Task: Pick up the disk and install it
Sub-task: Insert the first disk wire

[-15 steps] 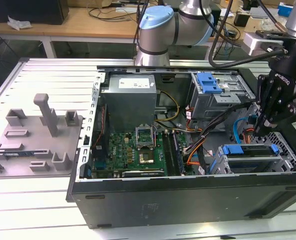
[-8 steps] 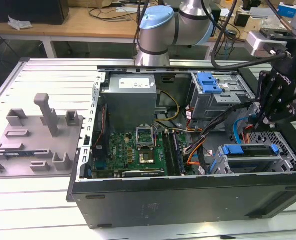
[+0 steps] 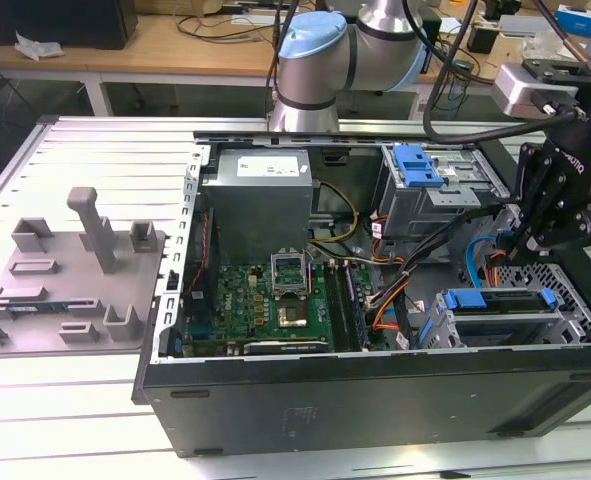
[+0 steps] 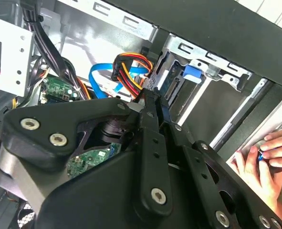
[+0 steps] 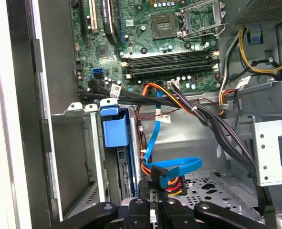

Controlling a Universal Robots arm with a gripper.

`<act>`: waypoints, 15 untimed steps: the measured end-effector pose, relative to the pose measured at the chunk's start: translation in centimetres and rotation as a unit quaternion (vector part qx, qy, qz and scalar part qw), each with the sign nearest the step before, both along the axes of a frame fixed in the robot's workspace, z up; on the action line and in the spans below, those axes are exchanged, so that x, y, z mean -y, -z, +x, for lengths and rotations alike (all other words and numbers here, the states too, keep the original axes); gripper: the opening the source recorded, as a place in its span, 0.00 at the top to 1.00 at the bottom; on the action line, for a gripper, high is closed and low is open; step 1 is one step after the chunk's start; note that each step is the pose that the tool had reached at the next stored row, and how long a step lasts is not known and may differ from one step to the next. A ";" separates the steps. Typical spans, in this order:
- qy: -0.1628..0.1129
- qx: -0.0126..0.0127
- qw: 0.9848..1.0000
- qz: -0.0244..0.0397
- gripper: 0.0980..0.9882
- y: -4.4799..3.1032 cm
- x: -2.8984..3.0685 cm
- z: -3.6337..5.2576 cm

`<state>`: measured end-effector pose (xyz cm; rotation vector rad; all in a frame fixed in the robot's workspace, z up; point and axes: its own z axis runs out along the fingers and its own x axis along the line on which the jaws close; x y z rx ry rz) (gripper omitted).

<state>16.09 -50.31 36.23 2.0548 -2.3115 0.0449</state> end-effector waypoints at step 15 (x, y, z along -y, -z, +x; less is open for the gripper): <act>-0.067 -0.001 0.998 -0.012 0.93 -0.01 -0.15 0.18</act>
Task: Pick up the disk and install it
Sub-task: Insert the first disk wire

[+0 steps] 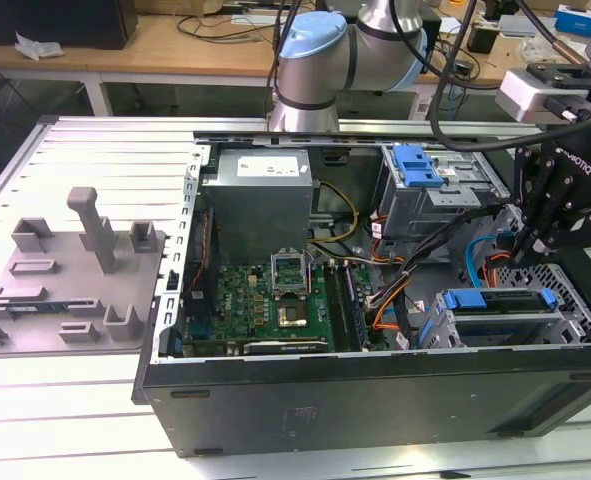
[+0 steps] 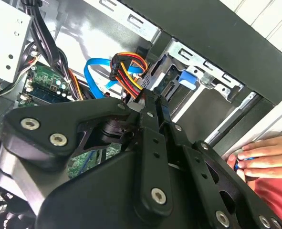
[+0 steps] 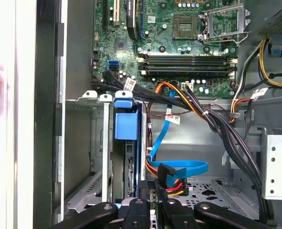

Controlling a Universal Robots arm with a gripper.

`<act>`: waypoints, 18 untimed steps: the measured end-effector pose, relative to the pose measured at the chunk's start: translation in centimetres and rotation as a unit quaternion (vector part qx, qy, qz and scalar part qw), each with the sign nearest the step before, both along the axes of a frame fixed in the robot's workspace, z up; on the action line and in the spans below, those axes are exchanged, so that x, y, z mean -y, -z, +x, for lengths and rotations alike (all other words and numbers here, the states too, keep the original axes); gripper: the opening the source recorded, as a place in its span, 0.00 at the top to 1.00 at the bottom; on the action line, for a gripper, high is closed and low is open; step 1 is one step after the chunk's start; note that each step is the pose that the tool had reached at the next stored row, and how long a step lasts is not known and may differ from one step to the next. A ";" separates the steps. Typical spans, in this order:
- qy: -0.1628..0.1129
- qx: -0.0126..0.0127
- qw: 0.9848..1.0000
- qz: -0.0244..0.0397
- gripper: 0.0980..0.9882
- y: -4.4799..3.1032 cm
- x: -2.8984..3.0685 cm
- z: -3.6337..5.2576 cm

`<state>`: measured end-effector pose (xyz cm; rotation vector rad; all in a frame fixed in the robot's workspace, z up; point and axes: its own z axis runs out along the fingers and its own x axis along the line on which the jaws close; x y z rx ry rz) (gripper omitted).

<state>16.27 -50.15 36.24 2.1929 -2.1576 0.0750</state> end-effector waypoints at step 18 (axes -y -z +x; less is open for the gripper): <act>0.000 -0.001 1.000 0.000 0.93 0.00 -0.02 0.04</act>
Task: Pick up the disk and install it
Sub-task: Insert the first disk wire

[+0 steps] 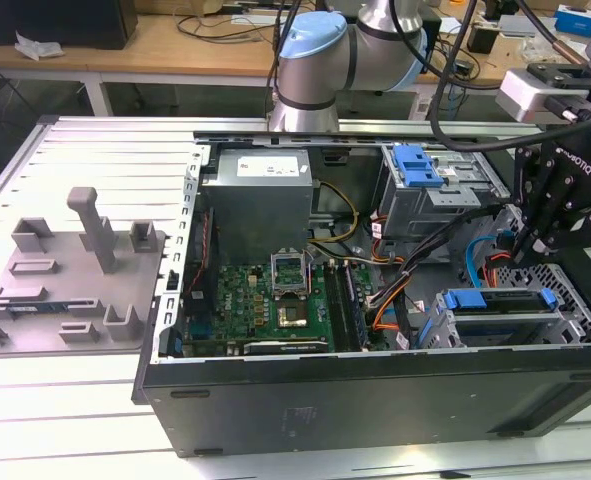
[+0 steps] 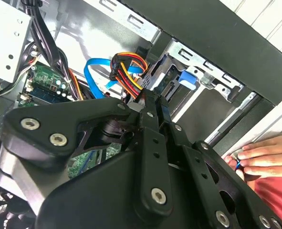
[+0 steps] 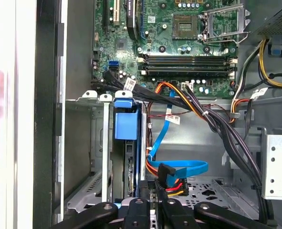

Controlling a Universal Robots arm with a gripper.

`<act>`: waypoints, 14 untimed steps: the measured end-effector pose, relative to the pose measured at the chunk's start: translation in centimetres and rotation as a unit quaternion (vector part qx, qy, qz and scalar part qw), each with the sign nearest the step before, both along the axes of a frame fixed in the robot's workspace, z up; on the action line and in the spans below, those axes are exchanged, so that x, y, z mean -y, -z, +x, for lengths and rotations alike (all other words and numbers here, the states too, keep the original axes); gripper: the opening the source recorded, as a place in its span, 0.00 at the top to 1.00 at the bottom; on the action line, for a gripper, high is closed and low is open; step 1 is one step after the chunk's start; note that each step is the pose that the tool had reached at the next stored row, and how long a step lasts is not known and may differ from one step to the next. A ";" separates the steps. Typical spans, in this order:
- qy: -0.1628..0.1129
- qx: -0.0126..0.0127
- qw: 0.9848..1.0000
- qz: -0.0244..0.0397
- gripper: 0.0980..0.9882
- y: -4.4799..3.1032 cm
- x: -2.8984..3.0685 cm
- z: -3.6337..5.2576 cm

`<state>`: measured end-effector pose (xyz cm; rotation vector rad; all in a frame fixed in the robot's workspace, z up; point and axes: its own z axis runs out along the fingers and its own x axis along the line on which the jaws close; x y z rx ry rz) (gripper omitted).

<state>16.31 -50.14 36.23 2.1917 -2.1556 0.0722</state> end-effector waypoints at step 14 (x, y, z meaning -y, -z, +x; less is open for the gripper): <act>0.030 -0.016 0.999 -0.031 0.93 0.11 -0.24 0.98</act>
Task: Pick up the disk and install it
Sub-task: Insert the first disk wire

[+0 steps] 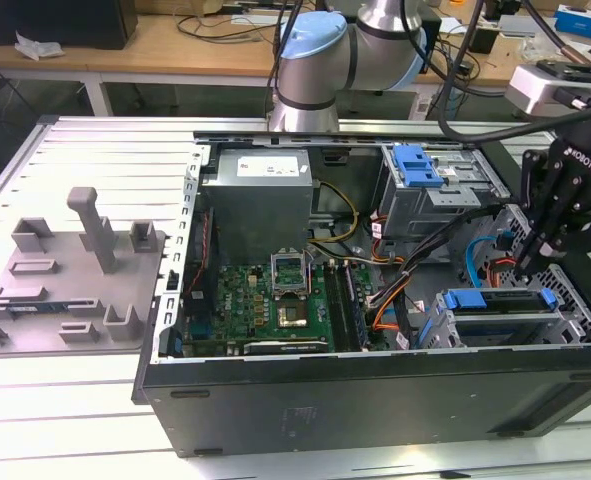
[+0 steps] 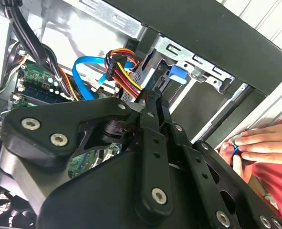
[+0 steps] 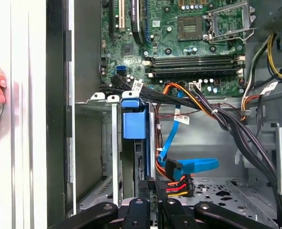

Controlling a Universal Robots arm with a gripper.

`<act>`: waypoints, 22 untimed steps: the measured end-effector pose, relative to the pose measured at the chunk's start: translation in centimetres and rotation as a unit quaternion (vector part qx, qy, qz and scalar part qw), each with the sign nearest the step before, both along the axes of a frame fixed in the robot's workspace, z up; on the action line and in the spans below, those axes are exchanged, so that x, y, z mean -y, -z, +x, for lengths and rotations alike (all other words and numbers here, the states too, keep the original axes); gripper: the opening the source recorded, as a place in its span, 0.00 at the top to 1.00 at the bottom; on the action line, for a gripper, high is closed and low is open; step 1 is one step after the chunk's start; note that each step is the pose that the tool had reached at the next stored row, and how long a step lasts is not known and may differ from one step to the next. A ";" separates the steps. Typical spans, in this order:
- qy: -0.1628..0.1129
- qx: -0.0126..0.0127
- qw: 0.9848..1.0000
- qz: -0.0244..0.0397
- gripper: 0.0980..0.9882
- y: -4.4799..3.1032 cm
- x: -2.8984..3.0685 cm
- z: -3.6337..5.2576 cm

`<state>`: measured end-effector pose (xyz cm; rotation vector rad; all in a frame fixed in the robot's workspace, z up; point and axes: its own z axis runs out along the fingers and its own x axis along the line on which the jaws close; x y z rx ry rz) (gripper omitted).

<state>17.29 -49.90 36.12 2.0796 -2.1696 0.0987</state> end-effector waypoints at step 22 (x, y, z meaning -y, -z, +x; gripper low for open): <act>0.003 0.000 1.000 -0.006 0.93 0.24 0.71 0.00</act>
